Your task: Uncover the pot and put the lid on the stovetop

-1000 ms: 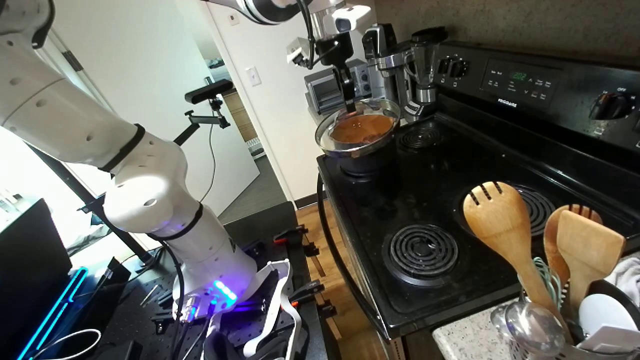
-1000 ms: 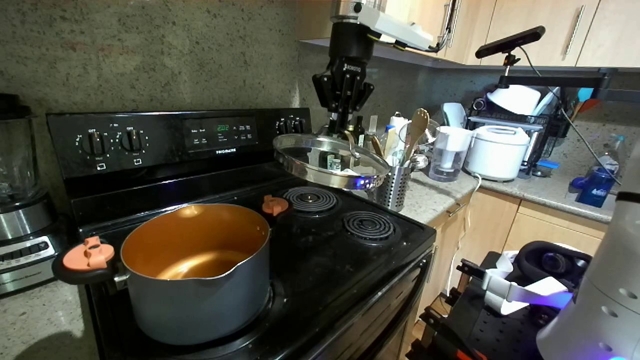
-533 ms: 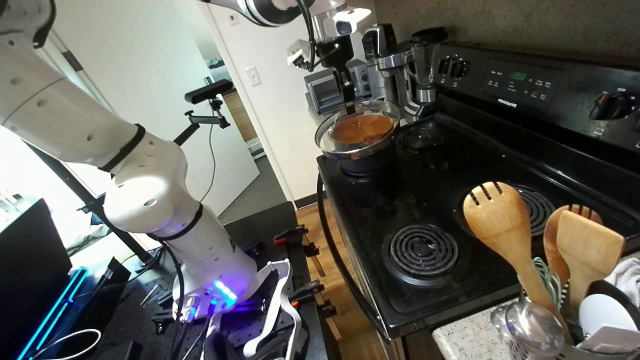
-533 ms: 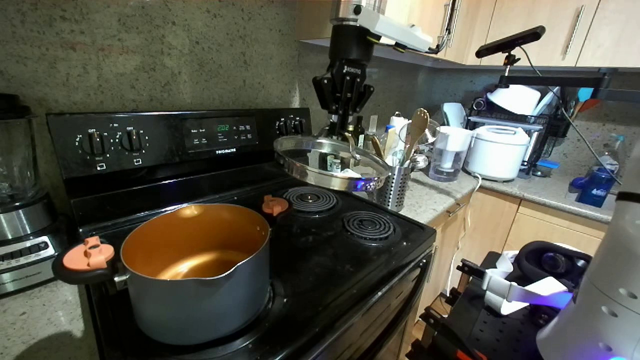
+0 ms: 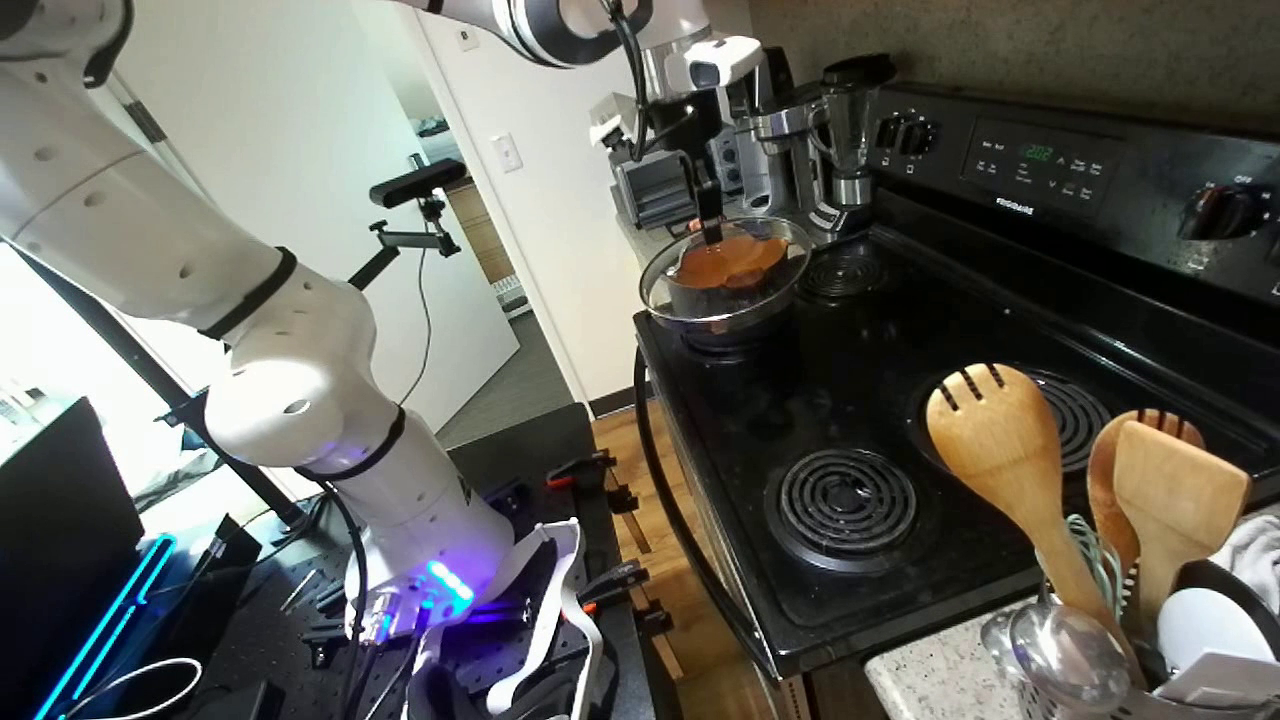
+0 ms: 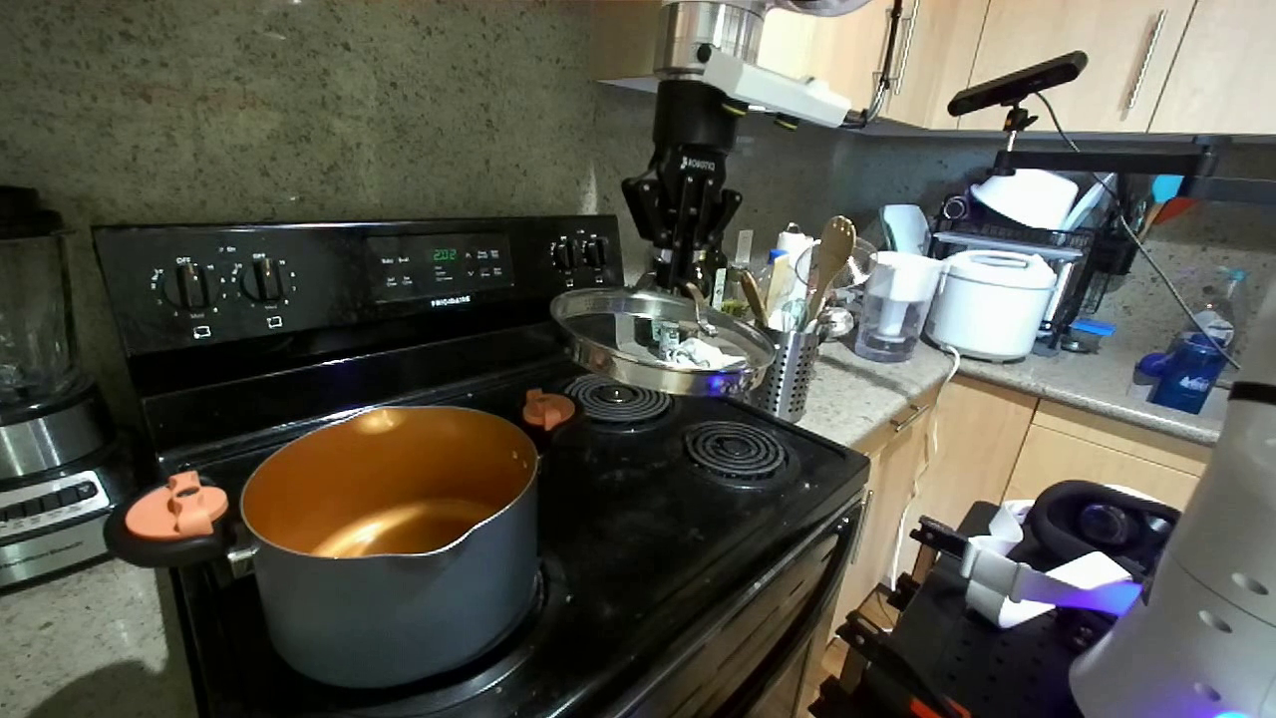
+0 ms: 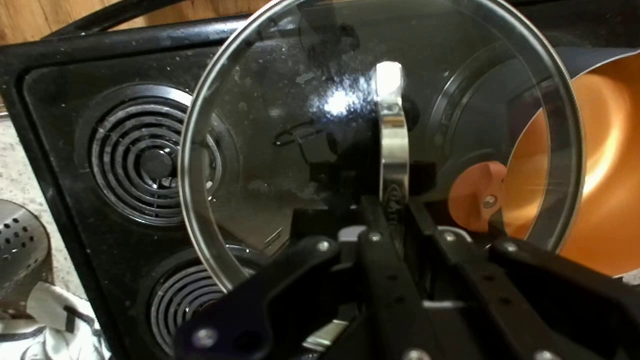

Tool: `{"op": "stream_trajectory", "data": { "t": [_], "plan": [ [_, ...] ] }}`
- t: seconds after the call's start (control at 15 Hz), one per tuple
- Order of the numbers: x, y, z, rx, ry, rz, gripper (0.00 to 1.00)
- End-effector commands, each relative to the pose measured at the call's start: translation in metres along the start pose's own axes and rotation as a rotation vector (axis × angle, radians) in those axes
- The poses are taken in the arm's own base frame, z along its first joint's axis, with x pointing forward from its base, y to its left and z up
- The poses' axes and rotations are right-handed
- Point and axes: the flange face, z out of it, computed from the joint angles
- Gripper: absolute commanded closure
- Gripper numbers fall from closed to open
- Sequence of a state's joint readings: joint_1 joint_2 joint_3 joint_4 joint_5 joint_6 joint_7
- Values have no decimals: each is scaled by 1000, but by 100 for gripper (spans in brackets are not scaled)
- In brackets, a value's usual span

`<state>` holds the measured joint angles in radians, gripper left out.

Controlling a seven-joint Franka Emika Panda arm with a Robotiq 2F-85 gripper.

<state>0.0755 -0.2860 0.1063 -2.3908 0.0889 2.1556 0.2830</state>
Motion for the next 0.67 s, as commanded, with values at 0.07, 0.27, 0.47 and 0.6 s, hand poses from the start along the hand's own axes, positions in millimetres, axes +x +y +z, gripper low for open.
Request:
{"op": "stream_trajectory", "data": {
  "t": [0.07,0.27,0.47,0.6],
  "plan": [
    [10,15,-13,2,41,57,96],
    [14,32,-11,4,41,98,96],
    [20,49,-8,6,41,134,96],
    [25,57,-2,9,43,153,96]
  ]
}}
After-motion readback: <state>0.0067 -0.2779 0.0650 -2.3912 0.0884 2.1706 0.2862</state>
